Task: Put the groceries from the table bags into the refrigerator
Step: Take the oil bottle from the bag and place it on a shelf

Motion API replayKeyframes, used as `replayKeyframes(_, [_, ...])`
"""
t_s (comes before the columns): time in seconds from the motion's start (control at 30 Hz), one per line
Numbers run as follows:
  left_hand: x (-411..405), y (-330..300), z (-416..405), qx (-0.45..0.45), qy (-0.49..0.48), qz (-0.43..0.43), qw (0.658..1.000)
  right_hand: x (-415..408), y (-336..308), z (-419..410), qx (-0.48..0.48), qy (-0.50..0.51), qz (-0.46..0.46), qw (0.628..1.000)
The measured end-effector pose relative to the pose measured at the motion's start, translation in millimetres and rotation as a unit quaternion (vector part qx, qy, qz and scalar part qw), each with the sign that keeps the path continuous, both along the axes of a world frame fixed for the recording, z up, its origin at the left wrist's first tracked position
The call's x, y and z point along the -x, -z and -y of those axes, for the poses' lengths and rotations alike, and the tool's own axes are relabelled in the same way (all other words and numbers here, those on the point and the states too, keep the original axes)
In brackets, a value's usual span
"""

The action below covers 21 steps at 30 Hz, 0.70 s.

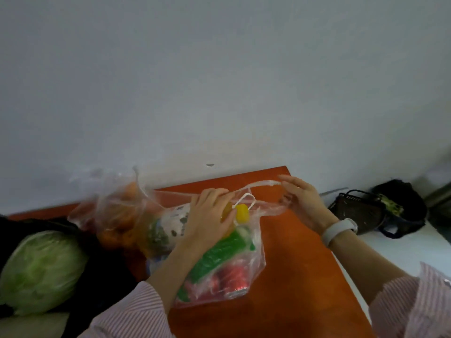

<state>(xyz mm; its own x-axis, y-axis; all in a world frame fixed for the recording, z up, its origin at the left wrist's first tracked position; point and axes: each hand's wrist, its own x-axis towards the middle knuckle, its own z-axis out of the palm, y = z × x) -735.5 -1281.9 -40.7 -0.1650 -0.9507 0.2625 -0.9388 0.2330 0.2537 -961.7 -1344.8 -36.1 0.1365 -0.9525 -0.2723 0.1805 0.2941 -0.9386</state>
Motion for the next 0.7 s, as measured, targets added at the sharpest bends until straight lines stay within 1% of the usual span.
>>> replayKeyframes(0.07, [7.8, 7.8, 6.2, -0.004, 0.008, 0.002, 1.000, -5.7, 13.0, 3.5, 0.076, 0.028, -0.128, 0.988])
replayKeyframes(0.13, [12.3, 12.2, 8.3, -0.037, 0.007, -0.021, 0.999, -9.2, 31.0, 7.3, 0.157, 0.027, -0.274, 0.948])
replayKeyframes(0.17, [12.5, 15.1, 9.3, -0.049, 0.002, -0.032, 0.998, -9.2, 43.8, 7.5, 0.165, -0.008, -0.330, 0.929])
replayKeyframes(0.2, [12.1, 18.1, 8.7, -0.042, -0.002, -0.036, 0.998, -8.3, 58.0, 4.8, 0.154, -0.061, -0.375, 0.912])
replayKeyframes(0.27, [11.8, 27.4, 2.2, 0.001, -0.001, -0.015, 1.000, -4.4, 88.4, -7.4, 0.110, -0.184, -0.451, 0.867])
replayKeyframes(0.3, [11.5, 32.7, -2.8, 0.029, 0.001, -0.013, 0.999, -2.0, 101.0, -16.2, 0.089, -0.227, -0.471, 0.848])
replayKeyframes(0.33, [10.2, 37.8, -8.4, 0.058, 0.000, -0.018, 0.998, -0.2, 109.0, -25.0, 0.071, -0.248, -0.474, 0.842])
replayKeyframes(0.4, [7.4, 46.5, -20.5, 0.116, -0.016, -0.016, 0.993, 4.1, 117.3, -36.2, 0.065, -0.255, -0.459, 0.848])
replayKeyframes(0.43, [6.0, 49.2, -26.7, 0.136, -0.029, -0.002, 0.990, 6.0, 119.0, -38.0, 0.071, -0.256, -0.457, 0.849])
replayKeyframes(0.5, [2.5, 53.7, -38.1, 0.150, -0.041, 0.033, 0.987, 8.0, 116.2, -39.2, 0.100, -0.255, -0.466, 0.842])
replayKeyframes(0.57, [-2.3, 59.5, -48.7, 0.134, -0.039, 0.052, 0.989, 4.5, 105.9, -41.8, 0.189, -0.209, -0.481, 0.830])
replayKeyframes(0.6, [-5.1, 64.2, -54.3, 0.121, -0.038, 0.058, 0.990, 1.6, 99.8, -44.3, 0.255, -0.178, -0.496, 0.811])
replayKeyframes(0.63, [-8.1, 70.4, -60.5, 0.107, -0.039, 0.063, 0.992, -1.6, 97.5, -48.1, 0.322, -0.155, -0.513, 0.780])
replayKeyframes(0.67, [-10.9, 77.1, -67.1, 0.092, -0.042, 0.072, 0.992, -5.5, 94.7, -53.3, 0.371, -0.150, -0.530, 0.748])
replayKeyframes(0.7, [-12.7, 83.3, -74.2, 0.077, -0.047, 0.079, 0.993, -9.1, 93.9, -58.5, 0.395, -0.164, -0.543, 0.723])
